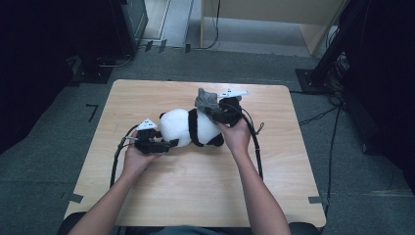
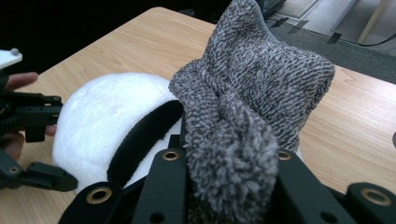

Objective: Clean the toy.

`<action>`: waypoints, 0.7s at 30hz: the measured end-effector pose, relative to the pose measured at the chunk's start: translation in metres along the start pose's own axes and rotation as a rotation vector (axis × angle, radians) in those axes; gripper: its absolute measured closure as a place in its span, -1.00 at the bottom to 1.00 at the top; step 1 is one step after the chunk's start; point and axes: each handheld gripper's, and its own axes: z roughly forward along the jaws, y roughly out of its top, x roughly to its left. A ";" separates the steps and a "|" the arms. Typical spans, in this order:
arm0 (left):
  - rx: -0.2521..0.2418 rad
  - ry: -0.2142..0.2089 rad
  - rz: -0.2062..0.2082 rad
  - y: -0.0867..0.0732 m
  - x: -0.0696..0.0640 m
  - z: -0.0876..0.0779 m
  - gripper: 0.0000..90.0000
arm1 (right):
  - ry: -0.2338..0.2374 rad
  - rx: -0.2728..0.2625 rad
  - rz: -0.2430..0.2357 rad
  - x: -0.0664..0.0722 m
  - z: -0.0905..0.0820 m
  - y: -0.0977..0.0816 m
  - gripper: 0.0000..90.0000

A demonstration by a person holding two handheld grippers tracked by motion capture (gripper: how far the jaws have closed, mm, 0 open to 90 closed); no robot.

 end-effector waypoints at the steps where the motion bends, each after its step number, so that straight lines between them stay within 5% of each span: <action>1: 0.014 0.000 0.010 0.002 0.001 -0.002 -0.52 | 0.002 -0.001 0.001 0.000 0.000 0.000 0.74; 4: 0.048 -0.001 0.037 0.009 0.005 -0.010 -0.56 | 0.011 0.003 -0.006 -0.001 0.000 0.000 0.74; 9: -0.020 -0.007 0.100 0.016 0.015 -0.030 -0.52 | 0.023 0.002 -0.004 -0.004 0.000 0.000 0.74; 13: -0.069 -0.030 0.103 0.028 0.028 -0.039 -0.52 | 0.024 0.000 -0.011 -0.004 0.000 0.000 0.74; 21: -0.057 -0.083 0.173 0.064 0.040 -0.025 -0.47 | 0.041 -0.009 -0.007 -0.007 0.000 -0.001 0.73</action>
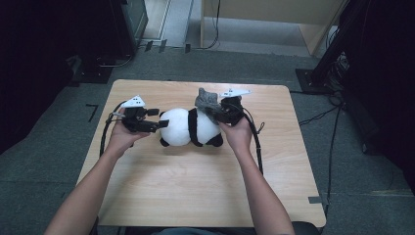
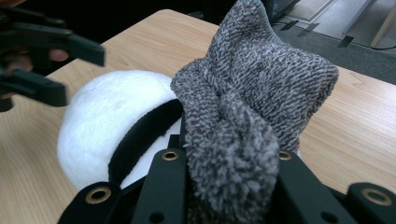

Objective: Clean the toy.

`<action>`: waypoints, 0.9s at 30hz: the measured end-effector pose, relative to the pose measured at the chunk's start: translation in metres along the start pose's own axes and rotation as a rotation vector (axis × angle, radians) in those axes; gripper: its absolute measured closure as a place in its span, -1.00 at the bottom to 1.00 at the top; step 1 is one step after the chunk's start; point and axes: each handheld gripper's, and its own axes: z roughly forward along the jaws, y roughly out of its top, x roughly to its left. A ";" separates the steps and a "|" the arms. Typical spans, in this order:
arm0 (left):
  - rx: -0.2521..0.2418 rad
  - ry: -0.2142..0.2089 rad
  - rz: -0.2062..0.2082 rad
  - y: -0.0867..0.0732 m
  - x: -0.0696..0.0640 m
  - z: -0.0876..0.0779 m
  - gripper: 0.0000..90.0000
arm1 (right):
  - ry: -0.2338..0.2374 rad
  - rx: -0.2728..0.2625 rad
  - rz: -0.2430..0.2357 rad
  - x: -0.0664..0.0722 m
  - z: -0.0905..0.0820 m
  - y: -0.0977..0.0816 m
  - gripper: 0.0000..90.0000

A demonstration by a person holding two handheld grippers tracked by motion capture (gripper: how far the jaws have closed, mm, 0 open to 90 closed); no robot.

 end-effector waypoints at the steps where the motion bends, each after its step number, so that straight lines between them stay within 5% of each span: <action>1: 0.007 -0.005 -0.002 0.002 0.003 0.004 -0.46 | 0.001 -0.001 -0.002 0.000 0.000 0.000 0.73; 6: 0.025 -0.059 0.036 0.005 0.009 0.019 -0.46 | 0.011 -0.002 -0.007 -0.001 0.000 -0.001 0.73; 9: 0.036 -0.058 0.052 0.000 0.012 0.025 -0.55 | 0.014 -0.003 -0.013 -0.001 0.001 -0.001 0.73; 14: 0.082 -0.019 -0.058 -0.005 0.017 0.035 -1.00 | 0.025 -0.005 -0.020 0.000 0.003 -0.002 0.72; 21: 0.066 -0.110 -0.017 -0.011 0.016 0.041 -1.00 | 0.027 0.002 -0.032 0.002 0.005 -0.003 0.72; 24: 0.081 -0.188 -0.032 -0.015 0.014 0.047 -1.00 | 0.032 -0.003 -0.034 0.001 0.007 -0.004 0.72; 27: 0.087 -0.210 -0.045 -0.017 0.015 0.050 -1.00 | 0.033 -0.008 -0.038 0.001 0.008 -0.005 0.72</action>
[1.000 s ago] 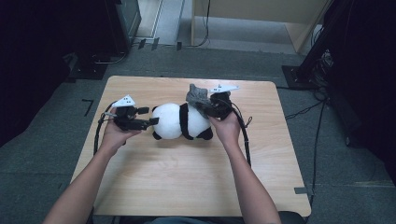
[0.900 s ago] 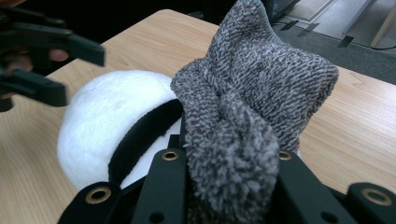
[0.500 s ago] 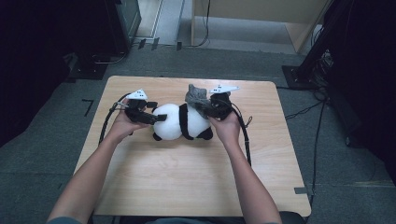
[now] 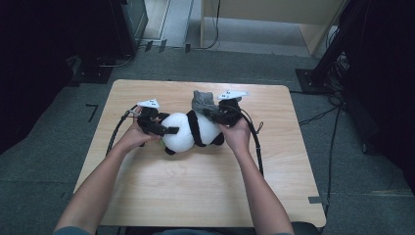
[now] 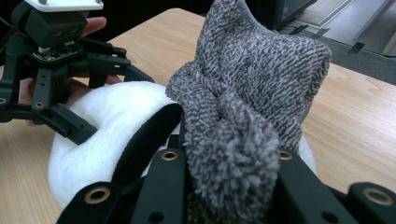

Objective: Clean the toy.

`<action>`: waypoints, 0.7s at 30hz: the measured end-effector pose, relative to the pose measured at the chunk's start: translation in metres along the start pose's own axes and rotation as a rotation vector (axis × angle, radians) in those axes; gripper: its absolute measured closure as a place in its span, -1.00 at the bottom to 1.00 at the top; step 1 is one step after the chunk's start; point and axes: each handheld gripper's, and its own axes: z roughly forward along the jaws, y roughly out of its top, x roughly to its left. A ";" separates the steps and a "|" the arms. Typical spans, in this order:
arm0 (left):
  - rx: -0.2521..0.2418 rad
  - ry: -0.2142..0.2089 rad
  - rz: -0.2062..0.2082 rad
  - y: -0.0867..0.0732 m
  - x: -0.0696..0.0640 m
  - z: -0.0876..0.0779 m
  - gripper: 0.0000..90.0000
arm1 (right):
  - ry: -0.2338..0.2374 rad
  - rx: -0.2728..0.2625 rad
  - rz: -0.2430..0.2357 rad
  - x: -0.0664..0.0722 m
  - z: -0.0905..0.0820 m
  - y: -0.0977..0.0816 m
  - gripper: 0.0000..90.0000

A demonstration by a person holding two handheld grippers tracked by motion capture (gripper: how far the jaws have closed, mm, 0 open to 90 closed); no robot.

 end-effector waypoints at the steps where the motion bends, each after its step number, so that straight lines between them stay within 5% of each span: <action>1: -0.003 -0.003 0.010 0.000 0.000 0.000 -1.00 | -0.001 0.000 0.001 0.000 0.000 0.000 0.72; 4: 0.005 -0.010 0.054 0.000 -0.003 -0.002 -0.84 | -0.001 -0.004 -0.012 0.001 0.001 0.000 0.72; 7: 0.021 -0.019 0.040 0.001 -0.006 -0.002 -0.73 | -0.003 -0.007 -0.012 0.002 0.002 -0.001 0.72; 12: 0.050 0.061 0.072 0.003 -0.021 -0.006 -0.33 | -0.007 -0.016 -0.016 0.002 0.003 -0.001 0.72; 17: 0.019 0.104 0.025 -0.001 -0.034 -0.010 0.08 | -0.019 -0.037 -0.008 0.003 0.001 0.001 0.72; 21: -0.045 0.132 -0.014 -0.003 -0.049 -0.015 0.19 | -0.006 -0.086 0.024 0.004 -0.012 0.007 0.73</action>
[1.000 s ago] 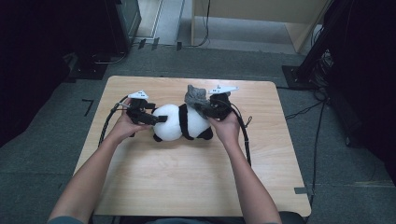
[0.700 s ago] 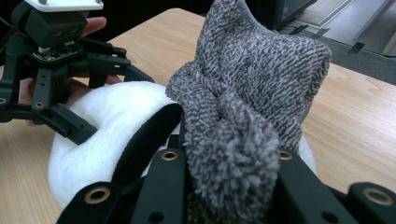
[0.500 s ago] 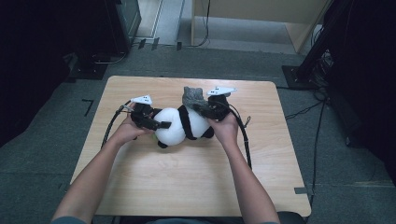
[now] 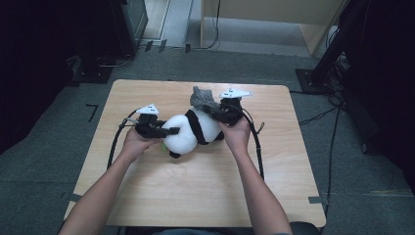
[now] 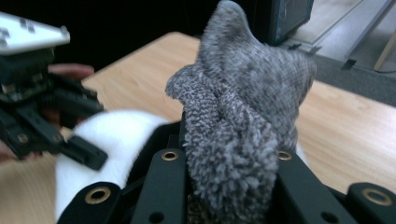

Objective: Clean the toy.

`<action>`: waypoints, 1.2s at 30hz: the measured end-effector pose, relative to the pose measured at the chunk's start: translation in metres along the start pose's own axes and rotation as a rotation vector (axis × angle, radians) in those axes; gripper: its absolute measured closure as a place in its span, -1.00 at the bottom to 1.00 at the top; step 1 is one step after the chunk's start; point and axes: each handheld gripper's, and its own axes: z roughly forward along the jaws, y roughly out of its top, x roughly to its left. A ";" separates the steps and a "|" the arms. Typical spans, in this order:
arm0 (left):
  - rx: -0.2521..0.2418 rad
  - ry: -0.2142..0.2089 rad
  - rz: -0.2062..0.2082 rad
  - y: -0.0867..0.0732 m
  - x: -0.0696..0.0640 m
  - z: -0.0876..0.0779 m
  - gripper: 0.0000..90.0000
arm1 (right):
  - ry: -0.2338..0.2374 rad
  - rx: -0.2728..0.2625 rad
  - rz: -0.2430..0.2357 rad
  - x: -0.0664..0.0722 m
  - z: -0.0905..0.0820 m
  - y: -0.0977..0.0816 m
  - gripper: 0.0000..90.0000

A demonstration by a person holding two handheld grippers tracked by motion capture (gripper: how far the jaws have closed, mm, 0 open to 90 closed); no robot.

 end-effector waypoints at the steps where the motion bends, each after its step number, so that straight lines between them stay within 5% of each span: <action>1: -0.015 0.006 -0.002 0.002 -0.003 -0.002 0.21 | 0.007 -0.020 0.004 0.002 -0.005 0.003 0.73; 10: -0.143 0.108 -0.068 0.013 -0.037 -0.015 0.26 | 0.068 -0.126 -0.052 0.041 -0.046 0.007 0.73; 14: -0.180 0.139 -0.151 0.012 -0.039 -0.017 0.26 | 0.148 -0.135 -0.026 0.067 -0.047 -0.009 0.73; 18: -0.215 0.162 -0.208 0.010 -0.040 -0.018 0.26 | 0.218 -0.132 -0.028 0.095 -0.035 -0.036 0.74; 21: -0.241 0.139 -0.252 0.007 -0.044 -0.017 0.26 | 0.219 -0.094 -0.060 0.107 -0.019 -0.052 0.74; 30: -0.244 0.162 -0.281 0.004 -0.048 -0.015 0.26 | 0.233 -0.070 -0.089 0.121 0.009 -0.077 0.74; 36: -0.239 0.176 -0.276 0.004 -0.047 -0.013 0.27 | 0.200 0.024 -0.133 0.122 0.027 -0.091 0.75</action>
